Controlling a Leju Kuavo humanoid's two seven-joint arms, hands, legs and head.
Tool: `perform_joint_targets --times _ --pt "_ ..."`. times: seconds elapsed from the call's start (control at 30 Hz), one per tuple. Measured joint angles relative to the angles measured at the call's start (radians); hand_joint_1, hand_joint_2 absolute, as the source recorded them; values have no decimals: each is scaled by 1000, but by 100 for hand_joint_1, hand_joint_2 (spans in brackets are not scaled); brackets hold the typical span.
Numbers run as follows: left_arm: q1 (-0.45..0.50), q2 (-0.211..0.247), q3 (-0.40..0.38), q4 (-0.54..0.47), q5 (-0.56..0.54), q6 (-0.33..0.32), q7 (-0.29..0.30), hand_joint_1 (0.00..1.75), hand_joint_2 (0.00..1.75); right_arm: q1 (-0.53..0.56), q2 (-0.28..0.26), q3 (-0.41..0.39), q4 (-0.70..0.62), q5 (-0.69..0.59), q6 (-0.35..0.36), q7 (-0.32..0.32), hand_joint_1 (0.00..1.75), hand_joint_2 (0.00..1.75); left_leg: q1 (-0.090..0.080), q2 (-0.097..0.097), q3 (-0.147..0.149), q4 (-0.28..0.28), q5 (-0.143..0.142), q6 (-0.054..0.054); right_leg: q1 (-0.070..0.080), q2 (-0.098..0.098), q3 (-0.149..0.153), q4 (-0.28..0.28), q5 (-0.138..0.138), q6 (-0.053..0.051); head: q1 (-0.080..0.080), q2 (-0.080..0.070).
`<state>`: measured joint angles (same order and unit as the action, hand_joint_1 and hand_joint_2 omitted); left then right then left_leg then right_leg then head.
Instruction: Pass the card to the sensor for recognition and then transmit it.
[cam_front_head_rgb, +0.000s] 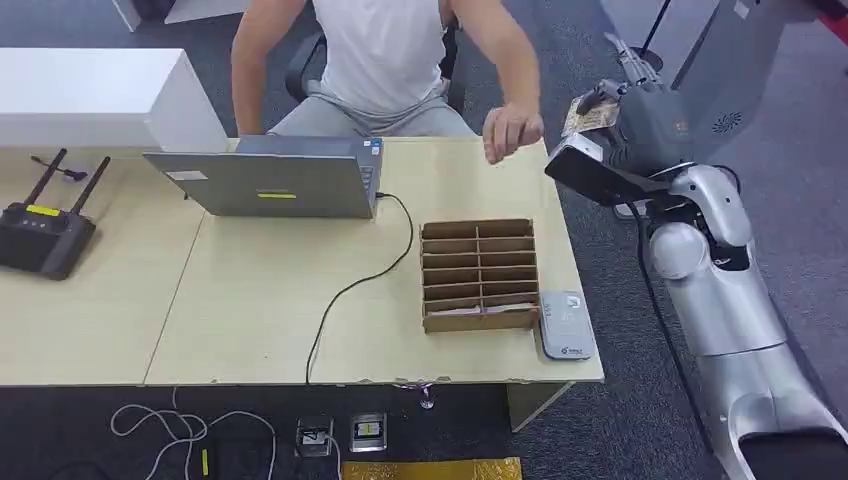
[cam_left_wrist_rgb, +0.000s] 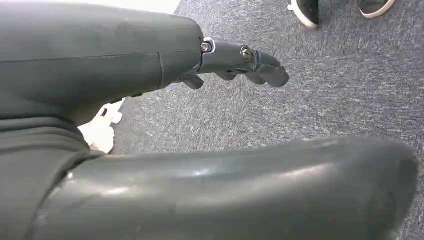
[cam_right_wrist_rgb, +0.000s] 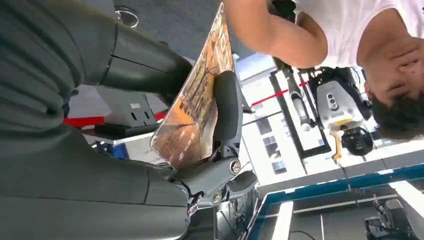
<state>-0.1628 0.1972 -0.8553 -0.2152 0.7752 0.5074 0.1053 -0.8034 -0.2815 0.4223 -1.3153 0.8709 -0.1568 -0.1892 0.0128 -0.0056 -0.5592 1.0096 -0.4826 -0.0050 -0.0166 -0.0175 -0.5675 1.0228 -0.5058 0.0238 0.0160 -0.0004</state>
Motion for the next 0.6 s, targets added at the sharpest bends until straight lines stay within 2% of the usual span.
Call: perform_joint_targets --times 0.27,0.6 --pt "1 -3 0 0 11 8 0 0 0 1 -3 1 5 -16 36 -3 175 175 0 0 0 0 0 0 0 1 -1 0 0 0 0 0" --pt "6 -3 0 0 31 7 0 0 0 61 -53 1 63 -23 67 -24 175 175 0 0 -1 0 0 0 0 1 -2 -1 0 0 0 0"
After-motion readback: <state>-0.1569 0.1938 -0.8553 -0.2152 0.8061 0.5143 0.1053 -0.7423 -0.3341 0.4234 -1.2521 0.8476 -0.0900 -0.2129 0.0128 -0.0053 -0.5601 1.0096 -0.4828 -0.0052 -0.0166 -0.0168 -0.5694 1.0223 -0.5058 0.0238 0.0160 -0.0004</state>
